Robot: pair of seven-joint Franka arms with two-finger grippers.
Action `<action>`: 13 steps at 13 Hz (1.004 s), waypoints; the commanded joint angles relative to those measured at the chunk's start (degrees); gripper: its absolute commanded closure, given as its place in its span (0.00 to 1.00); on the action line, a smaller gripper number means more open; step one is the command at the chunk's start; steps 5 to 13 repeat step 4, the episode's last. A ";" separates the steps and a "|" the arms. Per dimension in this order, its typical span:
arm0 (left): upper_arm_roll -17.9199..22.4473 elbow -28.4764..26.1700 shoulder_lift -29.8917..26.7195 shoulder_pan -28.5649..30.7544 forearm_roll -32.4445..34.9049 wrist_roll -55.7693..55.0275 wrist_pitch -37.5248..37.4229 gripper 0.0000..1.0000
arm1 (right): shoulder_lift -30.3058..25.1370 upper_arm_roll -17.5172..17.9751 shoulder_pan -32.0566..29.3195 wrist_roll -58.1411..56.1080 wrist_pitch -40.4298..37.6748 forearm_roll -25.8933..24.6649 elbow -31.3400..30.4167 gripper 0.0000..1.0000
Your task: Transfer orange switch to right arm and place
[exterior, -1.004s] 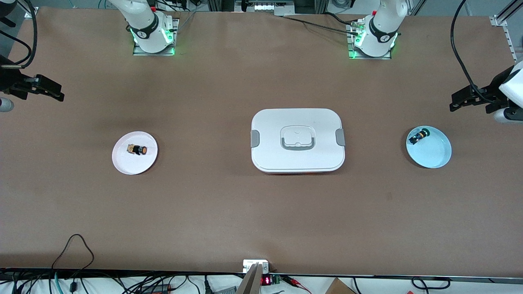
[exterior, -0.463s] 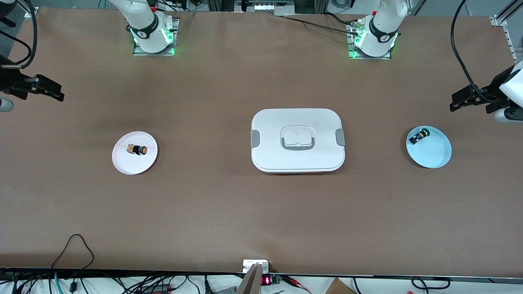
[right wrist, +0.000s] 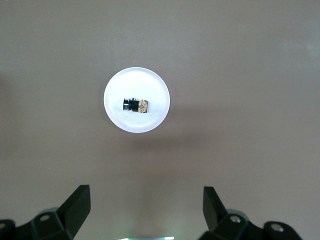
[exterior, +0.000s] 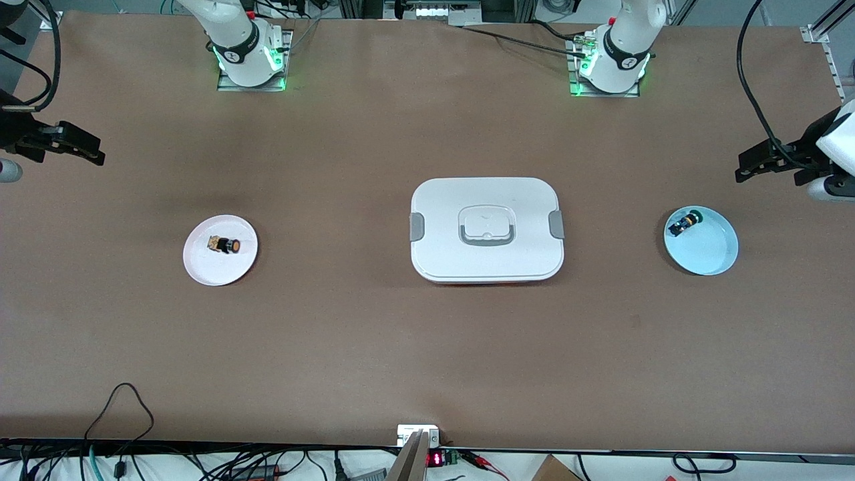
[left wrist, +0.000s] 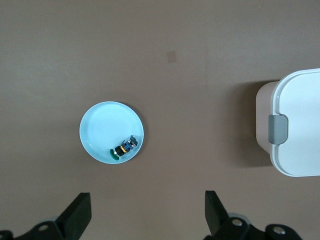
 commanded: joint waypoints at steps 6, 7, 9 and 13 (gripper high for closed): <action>0.36 1.71 0.74 -0.51 -0.89 0.15 -0.43 0.00 | -0.80 0.19 -0.10 -0.66 -0.89 -0.06 0.40 0.00; 0.36 1.71 0.74 -0.51 -0.89 0.15 -0.43 0.00 | -0.80 0.19 -0.10 -0.66 -0.89 -0.06 0.40 0.00; 0.36 1.71 0.74 -0.51 -0.89 0.15 -0.43 0.00 | -0.80 0.19 -0.10 -0.66 -0.89 -0.06 0.40 0.00; 0.36 1.71 0.74 -0.51 -0.89 0.15 -0.43 0.00 | -0.80 0.19 -0.10 -0.66 -0.89 -0.06 0.40 0.00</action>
